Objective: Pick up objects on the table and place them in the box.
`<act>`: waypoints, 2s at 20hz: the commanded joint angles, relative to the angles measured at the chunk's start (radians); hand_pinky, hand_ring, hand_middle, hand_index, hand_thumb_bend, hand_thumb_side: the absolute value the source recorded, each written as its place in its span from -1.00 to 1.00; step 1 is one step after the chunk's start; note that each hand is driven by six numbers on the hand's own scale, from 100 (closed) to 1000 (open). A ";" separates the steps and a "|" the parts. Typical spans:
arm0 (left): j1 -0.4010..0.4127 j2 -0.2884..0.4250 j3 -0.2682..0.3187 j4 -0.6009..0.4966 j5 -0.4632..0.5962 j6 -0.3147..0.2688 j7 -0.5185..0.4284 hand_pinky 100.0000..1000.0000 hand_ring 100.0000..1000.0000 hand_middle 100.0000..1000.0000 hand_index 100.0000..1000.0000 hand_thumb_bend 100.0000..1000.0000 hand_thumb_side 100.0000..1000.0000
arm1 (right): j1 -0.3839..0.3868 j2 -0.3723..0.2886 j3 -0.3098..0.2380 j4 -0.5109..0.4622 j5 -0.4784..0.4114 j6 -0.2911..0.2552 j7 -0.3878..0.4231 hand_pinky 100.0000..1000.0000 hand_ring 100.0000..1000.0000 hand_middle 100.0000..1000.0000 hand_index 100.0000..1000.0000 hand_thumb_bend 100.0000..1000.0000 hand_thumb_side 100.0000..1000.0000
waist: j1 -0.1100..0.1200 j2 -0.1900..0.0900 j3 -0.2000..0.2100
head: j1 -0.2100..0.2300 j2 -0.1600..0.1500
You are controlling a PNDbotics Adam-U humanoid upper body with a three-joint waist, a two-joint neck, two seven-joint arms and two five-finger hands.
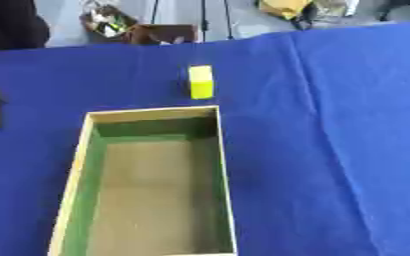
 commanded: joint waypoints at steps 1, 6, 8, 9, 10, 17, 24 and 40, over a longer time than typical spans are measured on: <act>-0.009 0.010 -0.013 -0.018 -0.001 0.001 -0.009 -0.76 -0.23 -0.16 0.19 -1.00 0.30 | -0.069 -0.108 0.026 -0.016 0.046 0.049 0.105 0.07 0.41 0.44 0.73 -0.35 1.00 | -0.006 -0.017 0.005 | -0.009 -0.003; -0.006 0.011 -0.020 -0.018 -0.003 0.001 -0.017 -0.76 -0.23 -0.16 0.19 -1.00 0.30 | -0.220 -0.177 0.095 0.032 0.164 0.124 0.382 0.25 0.53 0.56 0.80 -0.08 1.00 | -0.008 -0.010 0.022 | -0.022 -0.008; -0.005 0.012 -0.023 -0.018 -0.004 0.001 -0.021 -0.76 -0.23 -0.16 0.19 -1.00 0.30 | -0.286 -0.180 0.125 0.102 0.234 0.111 0.481 0.32 0.56 0.60 0.83 0.12 1.00 | -0.009 -0.006 0.028 | -0.031 -0.011; -0.004 0.013 -0.025 -0.018 -0.005 0.001 -0.023 -0.76 -0.23 -0.15 0.19 -1.00 0.30 | -0.324 -0.177 0.147 0.150 0.269 0.095 0.536 0.34 0.57 0.61 0.84 0.17 1.00 | -0.011 -0.003 0.033 | -0.037 -0.013; -0.004 0.013 -0.026 -0.018 -0.006 0.001 -0.025 -0.77 -0.23 -0.15 0.19 -1.00 0.31 | -0.360 -0.171 0.165 0.201 0.302 0.078 0.586 0.36 0.58 0.62 0.84 0.22 1.00 | -0.013 0.000 0.035 | -0.042 -0.014; -0.006 0.017 -0.036 -0.018 -0.016 0.002 -0.038 -0.77 -0.23 -0.15 0.19 -1.00 0.31 | -0.564 -0.097 0.248 0.546 0.533 -0.074 0.816 0.52 0.64 0.67 0.88 0.55 0.75 | -0.022 0.026 0.056 | -0.071 -0.035; -0.009 0.020 -0.045 -0.018 -0.022 0.001 -0.047 -0.78 -0.23 -0.15 0.19 -1.00 0.32 | -0.607 -0.061 0.260 0.649 0.602 -0.123 0.821 0.56 0.66 0.70 0.91 0.68 0.36 | -0.031 0.047 0.074 | -0.097 -0.055; -0.039 0.017 -0.060 -0.018 -0.030 -0.006 -0.074 -0.78 -0.23 -0.14 0.19 -1.00 0.34 | -0.801 0.090 0.226 0.961 0.689 -0.086 0.832 0.45 0.59 0.60 0.85 0.70 0.23 | -0.044 0.105 0.128 | -0.169 -0.114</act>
